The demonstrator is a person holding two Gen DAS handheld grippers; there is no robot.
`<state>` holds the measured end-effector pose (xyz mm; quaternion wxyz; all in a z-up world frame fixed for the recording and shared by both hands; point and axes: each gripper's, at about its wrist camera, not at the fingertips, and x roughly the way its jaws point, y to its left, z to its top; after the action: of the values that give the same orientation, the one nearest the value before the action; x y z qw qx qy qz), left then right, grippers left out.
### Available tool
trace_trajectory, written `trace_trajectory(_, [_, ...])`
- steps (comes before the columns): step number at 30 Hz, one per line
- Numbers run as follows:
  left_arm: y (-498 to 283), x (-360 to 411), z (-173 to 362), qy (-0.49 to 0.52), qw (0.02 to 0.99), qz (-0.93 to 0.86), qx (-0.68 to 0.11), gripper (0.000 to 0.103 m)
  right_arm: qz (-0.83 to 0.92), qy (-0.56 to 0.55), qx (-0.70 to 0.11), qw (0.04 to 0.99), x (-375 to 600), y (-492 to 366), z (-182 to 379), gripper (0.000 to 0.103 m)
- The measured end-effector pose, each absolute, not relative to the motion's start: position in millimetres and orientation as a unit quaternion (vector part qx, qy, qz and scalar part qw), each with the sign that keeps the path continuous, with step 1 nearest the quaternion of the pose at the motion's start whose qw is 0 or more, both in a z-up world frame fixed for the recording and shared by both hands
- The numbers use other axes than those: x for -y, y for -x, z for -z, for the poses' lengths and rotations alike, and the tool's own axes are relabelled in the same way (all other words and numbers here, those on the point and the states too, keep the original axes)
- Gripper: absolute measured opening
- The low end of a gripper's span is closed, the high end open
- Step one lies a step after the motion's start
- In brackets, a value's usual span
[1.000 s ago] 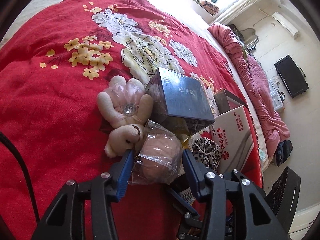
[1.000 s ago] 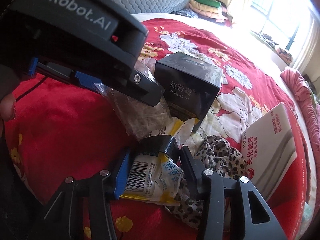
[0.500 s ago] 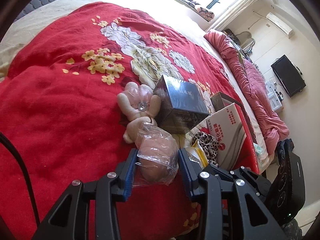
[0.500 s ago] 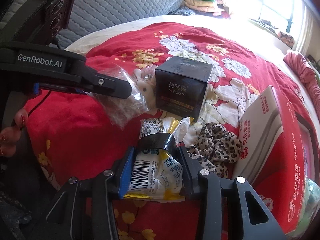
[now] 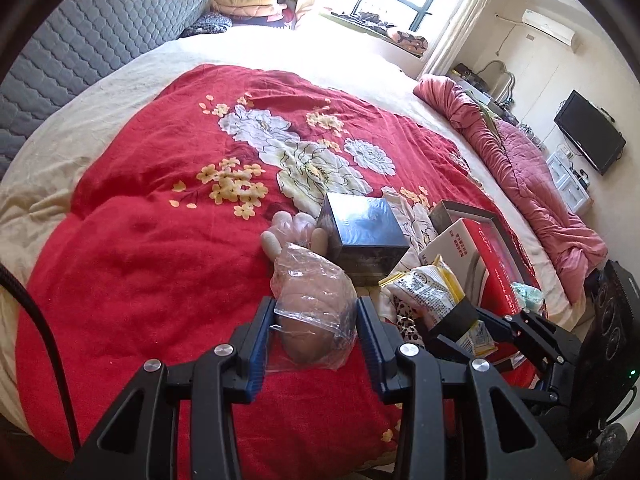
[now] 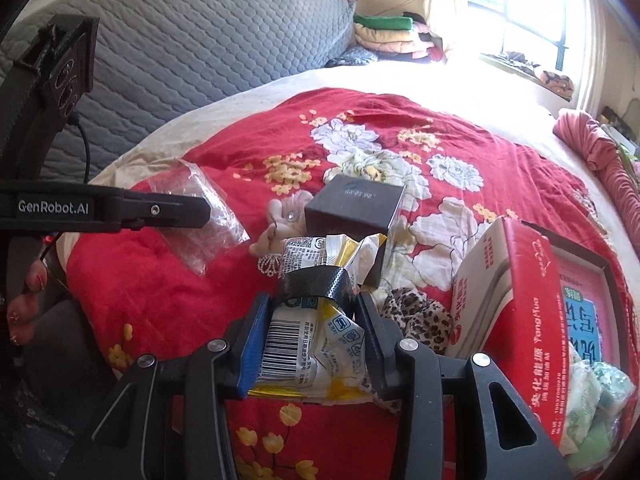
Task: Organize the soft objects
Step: 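Lift the plastic bag and snack packet and carry them over the pink tray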
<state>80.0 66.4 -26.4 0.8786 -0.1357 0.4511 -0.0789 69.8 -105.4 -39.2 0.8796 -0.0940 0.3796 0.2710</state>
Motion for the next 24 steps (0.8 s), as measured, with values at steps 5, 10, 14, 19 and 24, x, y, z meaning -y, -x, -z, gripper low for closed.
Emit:
trace_trajectory(5, [-72,-55,6,0.099,0.894,0.069,-0.432,0.041,-0.264,0.082,-0.356,0.893,113,-61,10,0.044])
trace_trajectory(10, [-64,-44,-13,0.08,0.903,0.07,-0.417,0.041,-0.256,0.07,-0.335,0.904,125,-54,-14,0.044])
trace_trajectory(14, [-60,-34,-25,0.071,0.906,0.071,-0.411,0.041,-0.245,0.063,-0.32,0.913,137,-47,-31,0.044])
trace_trajectory(19, [-57,-15,-41,0.054,0.911,0.079,-0.401,0.041,-0.233,0.043,-0.305,0.922,155,-42,-50,0.044])
trace_trajectory(24, [-58,4,-55,0.041,0.914,0.087,-0.394,0.041,-0.216,0.032,-0.29,0.932,175,-37,-66,0.044])
